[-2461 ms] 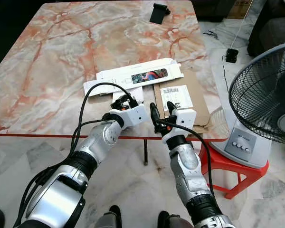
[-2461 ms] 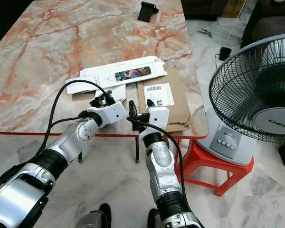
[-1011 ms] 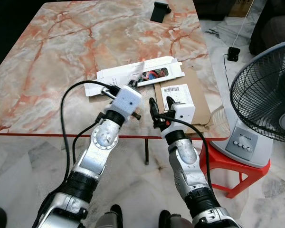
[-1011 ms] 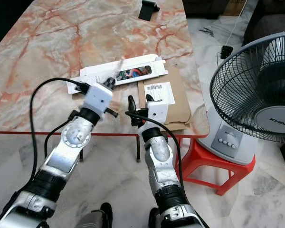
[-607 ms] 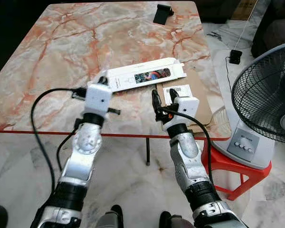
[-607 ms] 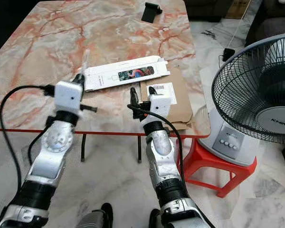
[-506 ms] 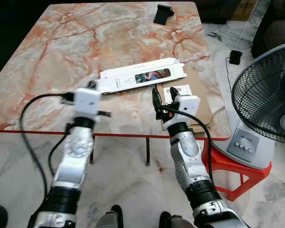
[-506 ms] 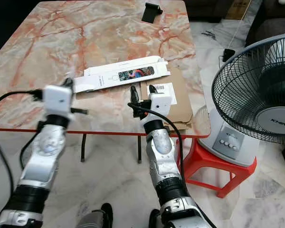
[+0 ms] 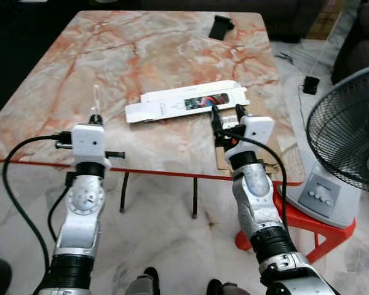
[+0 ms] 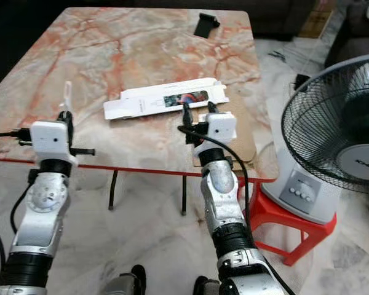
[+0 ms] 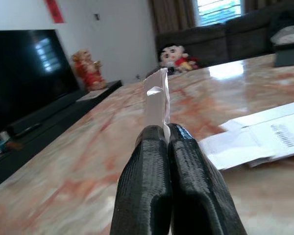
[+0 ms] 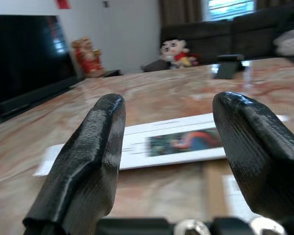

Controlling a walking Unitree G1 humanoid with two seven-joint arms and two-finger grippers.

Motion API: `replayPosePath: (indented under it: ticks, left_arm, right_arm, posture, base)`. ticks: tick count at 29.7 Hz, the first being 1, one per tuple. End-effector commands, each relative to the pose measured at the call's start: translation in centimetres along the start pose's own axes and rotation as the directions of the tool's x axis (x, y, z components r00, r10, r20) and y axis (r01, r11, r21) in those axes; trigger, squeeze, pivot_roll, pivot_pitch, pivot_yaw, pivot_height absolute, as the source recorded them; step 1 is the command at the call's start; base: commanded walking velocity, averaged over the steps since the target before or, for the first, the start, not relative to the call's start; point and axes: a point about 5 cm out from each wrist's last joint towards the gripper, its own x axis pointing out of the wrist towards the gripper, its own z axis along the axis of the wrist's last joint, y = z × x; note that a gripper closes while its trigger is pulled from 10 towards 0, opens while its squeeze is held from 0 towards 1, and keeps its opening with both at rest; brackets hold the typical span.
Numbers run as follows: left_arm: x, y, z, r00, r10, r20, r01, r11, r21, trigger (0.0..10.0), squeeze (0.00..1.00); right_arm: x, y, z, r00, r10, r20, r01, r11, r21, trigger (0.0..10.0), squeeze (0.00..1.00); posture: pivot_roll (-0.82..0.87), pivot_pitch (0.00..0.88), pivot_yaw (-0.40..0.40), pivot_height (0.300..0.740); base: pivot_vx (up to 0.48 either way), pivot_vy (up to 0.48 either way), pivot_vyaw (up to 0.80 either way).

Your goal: Picking trash to rubbish bin

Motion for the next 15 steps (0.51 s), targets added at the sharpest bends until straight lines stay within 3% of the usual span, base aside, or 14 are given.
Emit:
replayPosePath:
  ticks: [1, 15]
  left_arm:
    - [0.14, 0.04, 0.38, 1.000, 0.001, 0.017, -0.001, 1.000, 0.011, 10.0, 0.00]
    - [-0.07, -0.46, 0.13, 1.000, -0.015, 0.007, 0.015, 1.000, 0.020, 10.0, 0.00]
  right_arm:
    - [0.33, 0.51, 0.25, 1.000, 0.014, 0.012, -0.014, 1.000, -0.002, 10.0, 0.00]
    - [0.06, -0.10, 0.04, 1.000, 0.009, 0.004, -0.009, 1.000, -0.023, 10.0, 0.00]
  posture:
    - [0.09, 0.109, 0.026, 0.740]
    - [0.09, 0.090, 0.016, 0.740]
  base:
    - [0.000, 0.000, 0.80]
    - [0.000, 0.000, 0.80]
